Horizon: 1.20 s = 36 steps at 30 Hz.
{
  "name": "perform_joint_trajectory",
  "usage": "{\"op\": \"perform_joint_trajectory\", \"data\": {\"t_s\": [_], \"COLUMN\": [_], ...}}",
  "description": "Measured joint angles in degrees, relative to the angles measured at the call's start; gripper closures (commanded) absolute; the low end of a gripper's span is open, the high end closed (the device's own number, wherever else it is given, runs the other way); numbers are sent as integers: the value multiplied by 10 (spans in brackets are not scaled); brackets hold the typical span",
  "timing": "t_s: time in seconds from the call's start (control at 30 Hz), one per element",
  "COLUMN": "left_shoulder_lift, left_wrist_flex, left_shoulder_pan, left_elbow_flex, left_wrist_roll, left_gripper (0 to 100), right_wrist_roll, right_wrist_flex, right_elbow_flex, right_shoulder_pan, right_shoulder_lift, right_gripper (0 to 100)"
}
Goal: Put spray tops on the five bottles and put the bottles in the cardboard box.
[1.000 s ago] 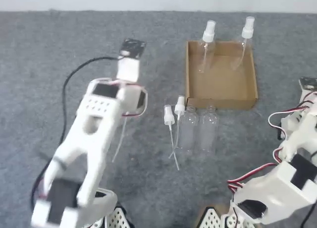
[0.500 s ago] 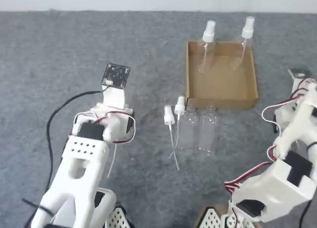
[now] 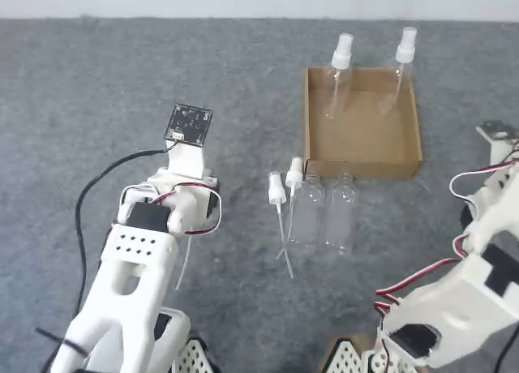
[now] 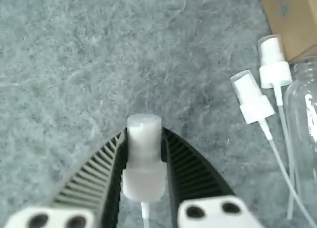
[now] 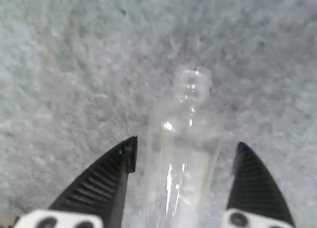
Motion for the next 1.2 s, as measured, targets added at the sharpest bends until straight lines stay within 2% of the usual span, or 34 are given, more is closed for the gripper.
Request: {"op": "perform_joint_trajectory", "data": {"t_s": [0.17,0.37,0.5,0.7,0.8,0.97,1.1,1.2], "left_shoulder_lift": [0,0,0,0,0,0,0,0], "left_wrist_flex": [0,0,0,0,2,58,105,136], "left_shoulder_pan": [0,0,0,0,0,0,-2,-31], "left_elbow_flex": [0,0,0,-2,-30,-113,-193,-253], "left_wrist_roll": [0,0,0,0,0,0,0,3], "left_gripper": [988,988,988,989,989,990,990,990], "right_wrist_roll": [1,1,0,-74,-115,-185,-255,-303], "right_wrist_flex": [-30,-44,-47,-18,-17,-20,-49,-71], "right_elbow_flex": [0,0,-7,-15,12,114,202,261], "right_shoulder_pan": [0,0,0,-17,-61,-178,-300,-406], "right_shoulder_lift": [37,41,40,-74,-172,-355,-487,-556], "right_gripper": [798,996,995,993,993,993,993,993]}}
